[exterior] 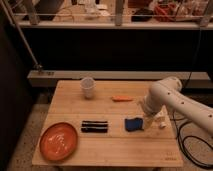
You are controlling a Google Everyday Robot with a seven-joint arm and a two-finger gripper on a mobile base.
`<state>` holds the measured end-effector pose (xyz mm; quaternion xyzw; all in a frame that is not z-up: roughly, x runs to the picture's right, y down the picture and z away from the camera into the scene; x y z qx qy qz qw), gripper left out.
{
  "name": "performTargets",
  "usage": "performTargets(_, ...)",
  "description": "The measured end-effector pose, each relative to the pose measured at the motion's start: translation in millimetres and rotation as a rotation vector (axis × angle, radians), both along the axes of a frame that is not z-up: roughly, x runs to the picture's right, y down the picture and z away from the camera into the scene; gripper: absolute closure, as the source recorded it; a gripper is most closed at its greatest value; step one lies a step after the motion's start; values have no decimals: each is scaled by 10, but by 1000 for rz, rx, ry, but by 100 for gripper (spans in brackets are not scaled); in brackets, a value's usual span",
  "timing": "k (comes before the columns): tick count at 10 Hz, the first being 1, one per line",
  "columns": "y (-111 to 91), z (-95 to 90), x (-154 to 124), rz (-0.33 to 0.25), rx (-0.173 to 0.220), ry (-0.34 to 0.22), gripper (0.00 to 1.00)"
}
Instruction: Place the white sponge in the ceramic bowl
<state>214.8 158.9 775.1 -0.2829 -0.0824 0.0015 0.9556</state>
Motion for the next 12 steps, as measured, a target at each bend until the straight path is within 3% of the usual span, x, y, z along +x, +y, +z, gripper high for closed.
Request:
performTargets(7, 348, 306, -139, 37, 0, -26, 20)
performTargets(12, 478, 414, -68, 64, 2, -28, 20)
